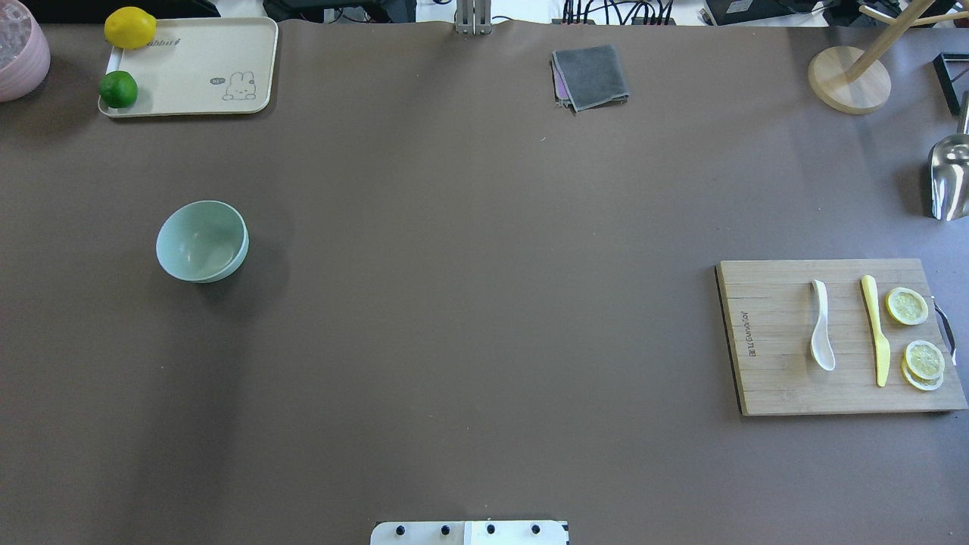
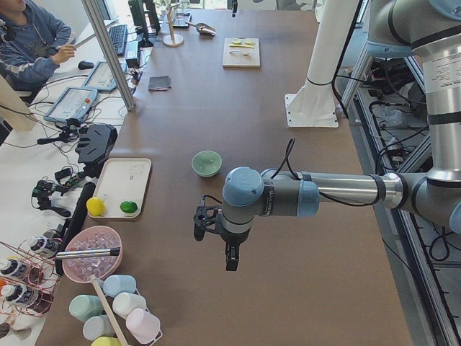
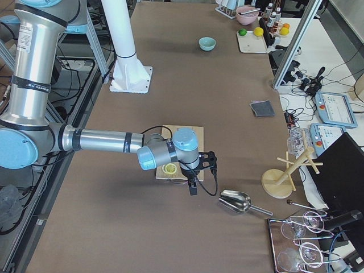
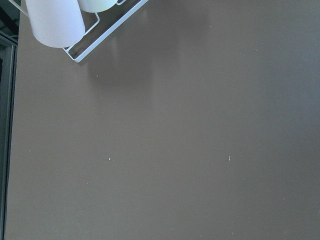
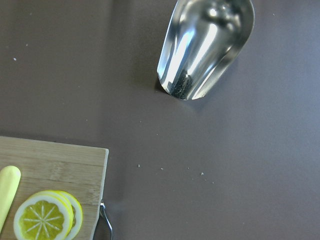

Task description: Place spoon in bowl

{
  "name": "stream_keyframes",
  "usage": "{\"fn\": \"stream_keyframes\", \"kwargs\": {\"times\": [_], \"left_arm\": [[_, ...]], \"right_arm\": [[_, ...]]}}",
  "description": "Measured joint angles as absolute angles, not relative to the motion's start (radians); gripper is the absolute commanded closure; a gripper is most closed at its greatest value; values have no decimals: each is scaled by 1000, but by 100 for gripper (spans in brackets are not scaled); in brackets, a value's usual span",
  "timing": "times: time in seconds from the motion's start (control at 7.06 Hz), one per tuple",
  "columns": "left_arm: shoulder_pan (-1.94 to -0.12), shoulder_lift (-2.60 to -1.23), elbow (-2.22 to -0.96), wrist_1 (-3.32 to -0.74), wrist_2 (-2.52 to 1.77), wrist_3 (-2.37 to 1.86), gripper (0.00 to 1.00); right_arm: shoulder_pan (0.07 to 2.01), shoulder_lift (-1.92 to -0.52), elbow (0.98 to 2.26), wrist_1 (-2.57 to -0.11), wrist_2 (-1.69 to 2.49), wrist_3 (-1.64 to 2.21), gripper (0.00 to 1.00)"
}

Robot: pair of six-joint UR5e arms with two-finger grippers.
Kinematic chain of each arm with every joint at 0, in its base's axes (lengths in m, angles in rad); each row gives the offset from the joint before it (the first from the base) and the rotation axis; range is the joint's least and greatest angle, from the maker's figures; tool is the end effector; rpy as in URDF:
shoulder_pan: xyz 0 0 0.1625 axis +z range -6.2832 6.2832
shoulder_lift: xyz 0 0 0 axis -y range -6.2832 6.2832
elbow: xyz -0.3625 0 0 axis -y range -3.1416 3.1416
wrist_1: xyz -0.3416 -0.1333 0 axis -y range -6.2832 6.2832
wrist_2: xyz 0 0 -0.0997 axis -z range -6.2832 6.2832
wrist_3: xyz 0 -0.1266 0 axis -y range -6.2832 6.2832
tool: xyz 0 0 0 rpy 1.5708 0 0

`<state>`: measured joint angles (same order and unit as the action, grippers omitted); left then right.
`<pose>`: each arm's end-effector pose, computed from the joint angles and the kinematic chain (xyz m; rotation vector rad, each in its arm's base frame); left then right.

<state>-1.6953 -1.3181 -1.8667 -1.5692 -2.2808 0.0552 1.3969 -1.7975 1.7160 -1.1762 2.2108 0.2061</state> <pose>-0.0944 -0.3452 0.5905 0.1034 0.7035 -0.0516 -0.0098 -0.3893 0.6094 0.1770 -0.6802 -0.0693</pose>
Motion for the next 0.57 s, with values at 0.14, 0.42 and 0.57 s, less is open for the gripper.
{"fn": "stream_keyframes", "kwargs": {"times": [0.14,0.42,0.57], "left_arm": [[-1695,-1319,-1868,-1569,-2281,57,2],[-1694,-1318,-1869,-1568,-2280,60,2],[-1694,-1318,-1869,-1570,-2280,59,2]], "right_arm": [[1395,-1798,1717,-1176,2212,204,0],[1393,-1798,1718,-1176,2218,203,0],[1393,-1798,1719,-1176,2224,204,0]]}}
